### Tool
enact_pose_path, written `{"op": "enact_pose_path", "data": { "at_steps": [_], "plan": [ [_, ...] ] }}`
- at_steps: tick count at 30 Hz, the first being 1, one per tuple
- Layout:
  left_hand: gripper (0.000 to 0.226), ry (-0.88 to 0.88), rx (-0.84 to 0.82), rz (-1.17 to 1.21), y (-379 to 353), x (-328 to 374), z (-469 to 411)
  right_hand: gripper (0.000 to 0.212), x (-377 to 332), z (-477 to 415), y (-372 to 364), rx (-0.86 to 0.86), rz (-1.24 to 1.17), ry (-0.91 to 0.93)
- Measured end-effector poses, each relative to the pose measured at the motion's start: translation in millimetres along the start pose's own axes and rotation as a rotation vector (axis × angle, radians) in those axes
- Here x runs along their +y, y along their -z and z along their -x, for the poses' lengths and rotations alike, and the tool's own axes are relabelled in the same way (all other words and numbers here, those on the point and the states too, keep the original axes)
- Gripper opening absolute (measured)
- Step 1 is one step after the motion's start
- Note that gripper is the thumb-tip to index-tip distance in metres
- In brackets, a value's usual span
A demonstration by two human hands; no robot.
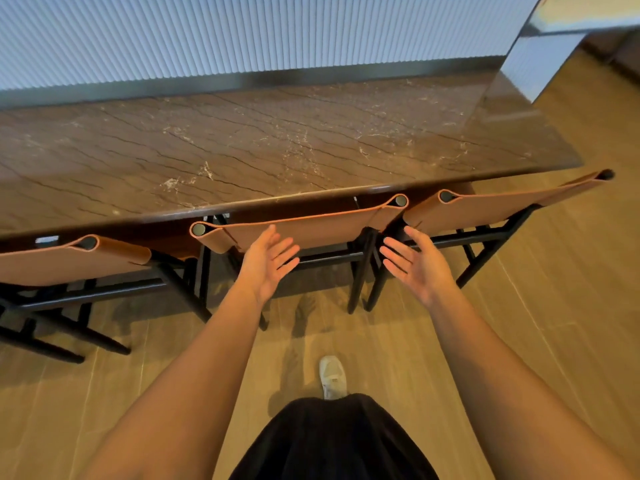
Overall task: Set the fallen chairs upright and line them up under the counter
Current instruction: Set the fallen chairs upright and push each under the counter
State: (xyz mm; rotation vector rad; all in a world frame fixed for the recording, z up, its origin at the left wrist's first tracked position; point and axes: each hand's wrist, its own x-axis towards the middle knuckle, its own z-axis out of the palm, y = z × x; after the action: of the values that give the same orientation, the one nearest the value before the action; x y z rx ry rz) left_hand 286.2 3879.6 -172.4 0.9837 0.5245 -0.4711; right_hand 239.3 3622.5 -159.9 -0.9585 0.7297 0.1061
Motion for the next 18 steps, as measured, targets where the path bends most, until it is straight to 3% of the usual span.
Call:
{"op": "enact_pose_path", "data": {
  "at_steps": [9,18],
  "plan": [
    [0.037,-0.010,-0.094,-0.151,-24,-17,41,0.040,14,62,46,0.088,0.034,0.094],
    [0.035,0.003,-0.181,-0.258,-86,-44,45,0.036,-27,82,109,0.113,-0.011,0.176]
  ]
}}
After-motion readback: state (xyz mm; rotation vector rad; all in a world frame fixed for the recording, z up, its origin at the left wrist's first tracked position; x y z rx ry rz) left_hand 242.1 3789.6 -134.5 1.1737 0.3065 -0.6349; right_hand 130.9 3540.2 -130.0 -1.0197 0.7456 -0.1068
